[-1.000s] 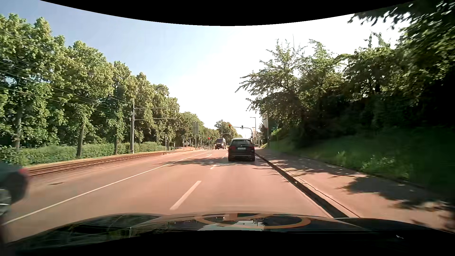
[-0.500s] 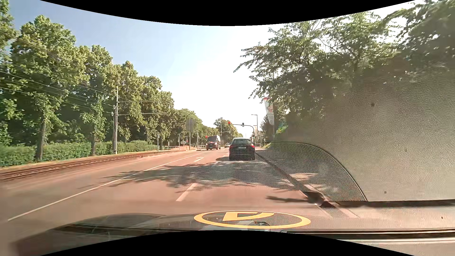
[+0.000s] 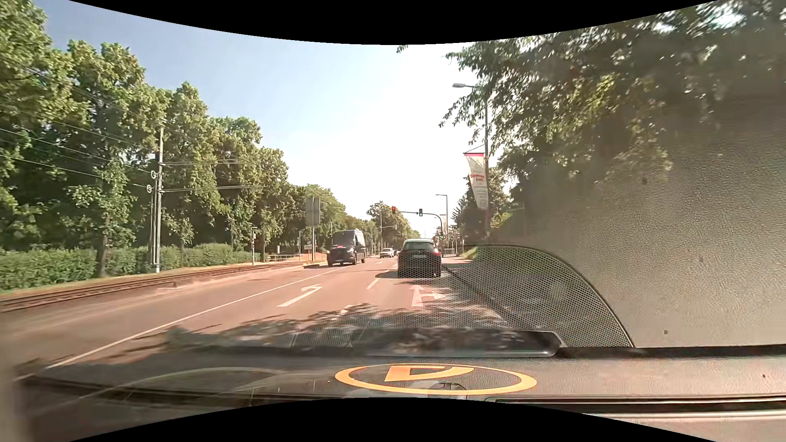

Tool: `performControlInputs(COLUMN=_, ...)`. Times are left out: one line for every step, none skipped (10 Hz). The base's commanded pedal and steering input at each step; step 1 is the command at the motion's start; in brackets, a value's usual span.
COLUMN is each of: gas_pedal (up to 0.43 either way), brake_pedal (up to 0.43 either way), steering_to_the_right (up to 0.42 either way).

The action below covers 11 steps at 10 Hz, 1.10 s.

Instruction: Follow the waypoints while adhering to traffic rules and regulations

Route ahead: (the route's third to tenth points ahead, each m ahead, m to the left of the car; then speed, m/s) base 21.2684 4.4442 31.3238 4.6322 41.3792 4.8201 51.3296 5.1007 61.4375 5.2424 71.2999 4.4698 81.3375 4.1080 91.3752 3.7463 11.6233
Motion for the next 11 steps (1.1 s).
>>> performControlInputs(gas_pedal=0.220, brake_pedal=0.000, steering_to_the_right=-0.002)
performControlInputs(gas_pedal=0.220, brake_pedal=0.000, steering_to_the_right=-0.002)
performControlInputs(gas_pedal=0.220, brake_pedal=0.000, steering_to_the_right=-0.002)
performControlInputs(gas_pedal=0.209, brake_pedal=0.000, steering_to_the_right=-0.002)
performControlInputs(gas_pedal=0.209, brake_pedal=0.000, steering_to_the_right=-0.002)
performControlInputs(gas_pedal=0.197, brake_pedal=0.000, steering_to_the_right=-0.001)
performControlInputs(gas_pedal=0.177, brake_pedal=0.000, steering_to_the_right=-0.001)
performControlInputs(gas_pedal=0.169, brake_pedal=0.000, steering_to_the_right=-0.001)
performControlInputs(gas_pedal=0.169, brake_pedal=0.000, steering_to_the_right=0.000)
performControlInputs(gas_pedal=0.169, brake_pedal=0.000, steering_to_the_right=0.000)
performControlInputs(gas_pedal=0.169, brake_pedal=0.000, steering_to_the_right=0.001)
